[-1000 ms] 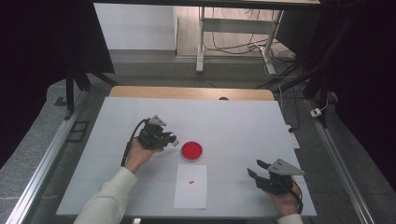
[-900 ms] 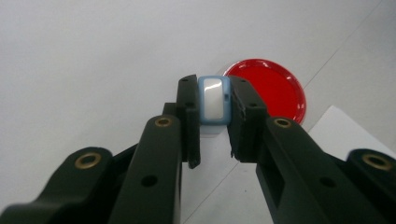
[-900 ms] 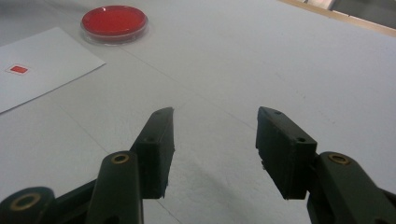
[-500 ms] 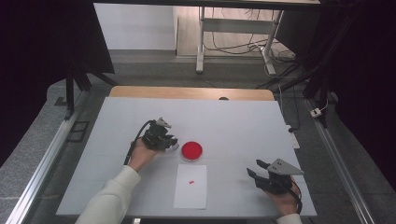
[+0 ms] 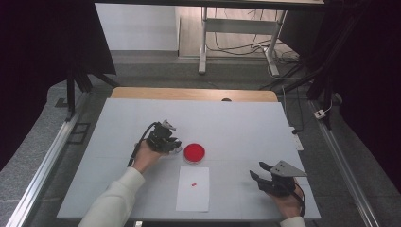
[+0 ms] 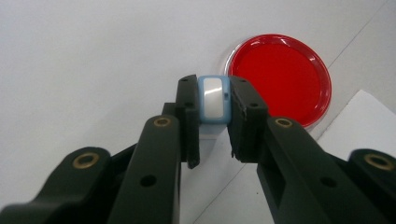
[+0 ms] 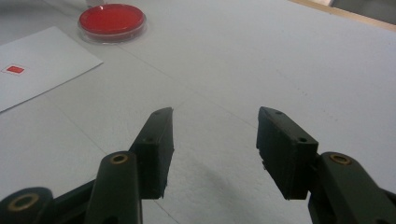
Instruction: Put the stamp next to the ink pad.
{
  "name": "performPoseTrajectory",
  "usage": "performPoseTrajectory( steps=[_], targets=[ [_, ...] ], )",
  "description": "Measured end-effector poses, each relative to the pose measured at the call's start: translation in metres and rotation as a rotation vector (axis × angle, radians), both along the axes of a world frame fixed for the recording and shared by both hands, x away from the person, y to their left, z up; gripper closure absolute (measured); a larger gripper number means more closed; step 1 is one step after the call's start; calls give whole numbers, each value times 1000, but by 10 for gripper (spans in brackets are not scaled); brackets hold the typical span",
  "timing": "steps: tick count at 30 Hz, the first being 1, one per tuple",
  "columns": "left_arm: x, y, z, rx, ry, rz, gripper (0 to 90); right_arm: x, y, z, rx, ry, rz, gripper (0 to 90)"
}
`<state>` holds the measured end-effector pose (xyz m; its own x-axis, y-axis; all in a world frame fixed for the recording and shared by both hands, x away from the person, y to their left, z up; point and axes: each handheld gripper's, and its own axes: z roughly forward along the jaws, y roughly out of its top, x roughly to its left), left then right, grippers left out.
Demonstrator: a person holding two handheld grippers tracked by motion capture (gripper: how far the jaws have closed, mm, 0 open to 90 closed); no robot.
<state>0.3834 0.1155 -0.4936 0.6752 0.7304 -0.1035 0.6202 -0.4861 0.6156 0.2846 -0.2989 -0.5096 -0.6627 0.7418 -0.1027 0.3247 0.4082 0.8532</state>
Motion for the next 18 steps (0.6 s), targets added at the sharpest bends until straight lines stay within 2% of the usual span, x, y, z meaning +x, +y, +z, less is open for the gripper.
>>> performPoseTrajectory(
  steps=[4, 10, 18],
  targets=[
    [0, 0, 0, -11, 2, -4, 738, 0, 0, 0, -2, 1, 1, 454],
    [-1, 0, 2, -25, -8, -10, 673, 0, 0, 0, 7, 3, 3, 452],
    [-3, 2, 5, -53, -26, 5, 510, 1, 0, 0, 10, 4, 2, 451]
  ],
)
